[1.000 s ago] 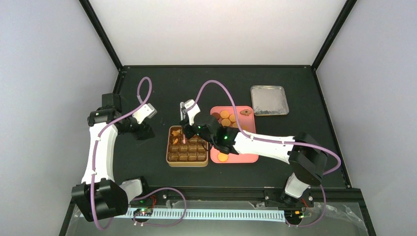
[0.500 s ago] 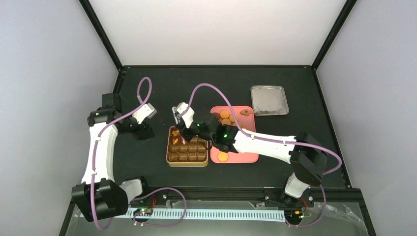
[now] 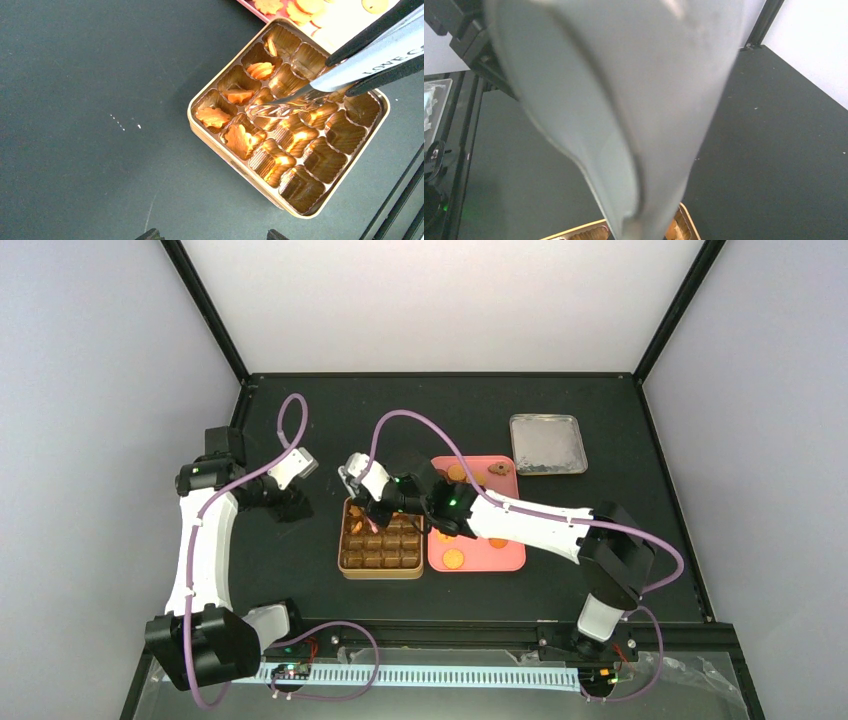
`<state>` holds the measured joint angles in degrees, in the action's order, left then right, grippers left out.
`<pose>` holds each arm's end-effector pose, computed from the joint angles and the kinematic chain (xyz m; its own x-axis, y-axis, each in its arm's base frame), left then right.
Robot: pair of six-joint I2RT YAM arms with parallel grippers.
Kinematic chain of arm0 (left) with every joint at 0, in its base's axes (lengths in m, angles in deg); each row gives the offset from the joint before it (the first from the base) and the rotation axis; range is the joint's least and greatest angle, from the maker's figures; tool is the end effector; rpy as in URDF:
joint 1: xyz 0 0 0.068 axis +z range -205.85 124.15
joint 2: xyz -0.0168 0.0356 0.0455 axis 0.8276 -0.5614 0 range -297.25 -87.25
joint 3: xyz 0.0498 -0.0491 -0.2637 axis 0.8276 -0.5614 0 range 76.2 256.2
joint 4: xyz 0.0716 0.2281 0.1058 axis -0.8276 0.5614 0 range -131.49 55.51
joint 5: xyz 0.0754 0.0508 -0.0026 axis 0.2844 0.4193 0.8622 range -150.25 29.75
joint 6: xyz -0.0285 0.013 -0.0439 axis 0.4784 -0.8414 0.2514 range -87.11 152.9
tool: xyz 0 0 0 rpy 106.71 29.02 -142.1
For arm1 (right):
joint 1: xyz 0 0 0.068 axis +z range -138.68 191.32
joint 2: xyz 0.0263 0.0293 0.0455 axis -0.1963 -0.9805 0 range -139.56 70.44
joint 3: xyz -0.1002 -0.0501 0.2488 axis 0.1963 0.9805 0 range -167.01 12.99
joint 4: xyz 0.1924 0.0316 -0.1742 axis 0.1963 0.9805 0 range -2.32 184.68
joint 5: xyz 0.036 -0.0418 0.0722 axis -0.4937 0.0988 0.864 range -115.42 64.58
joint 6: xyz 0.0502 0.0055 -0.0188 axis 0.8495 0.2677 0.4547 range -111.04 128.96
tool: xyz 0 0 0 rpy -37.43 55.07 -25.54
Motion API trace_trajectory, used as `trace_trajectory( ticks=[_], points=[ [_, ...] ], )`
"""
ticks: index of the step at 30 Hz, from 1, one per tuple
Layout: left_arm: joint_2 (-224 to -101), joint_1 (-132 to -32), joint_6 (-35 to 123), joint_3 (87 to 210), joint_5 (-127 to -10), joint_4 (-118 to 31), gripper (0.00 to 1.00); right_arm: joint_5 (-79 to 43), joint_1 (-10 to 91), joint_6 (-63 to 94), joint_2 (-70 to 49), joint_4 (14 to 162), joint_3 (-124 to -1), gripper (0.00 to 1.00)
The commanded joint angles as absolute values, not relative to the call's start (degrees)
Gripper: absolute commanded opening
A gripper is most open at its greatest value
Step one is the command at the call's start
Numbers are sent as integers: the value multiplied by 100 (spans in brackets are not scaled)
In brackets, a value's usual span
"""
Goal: Pack the cookies
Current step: Place the fake cookies in the empty pocket of the box.
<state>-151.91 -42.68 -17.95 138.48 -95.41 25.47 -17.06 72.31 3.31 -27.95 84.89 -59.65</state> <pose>0.1904 0.0235 0.3053 -0.5663 0.5185 -0.6406 0.7138 0.6972 -0.0667 0.1924 0.3573 0.2798 -0.0968 -0.3752 -0.9219 -0.9443 0.3274 -0.0341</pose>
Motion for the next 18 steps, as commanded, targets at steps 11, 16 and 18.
trace_trajectory(
  ticks=[11,16,18],
  points=[
    [-15279,-4222,-1896,14132,-9534,2729,56,-1540,7206,182,-2612,8133,-5723,9],
    [-15246,-4217,-1912,14117,-9518,2734,56,-1595,7206,270,-2547,8123,-5716,24],
    [-15235,-4222,-1924,14102,-9520,2742,56,-1654,7205,327,-2502,8111,-5695,28]
  ],
)
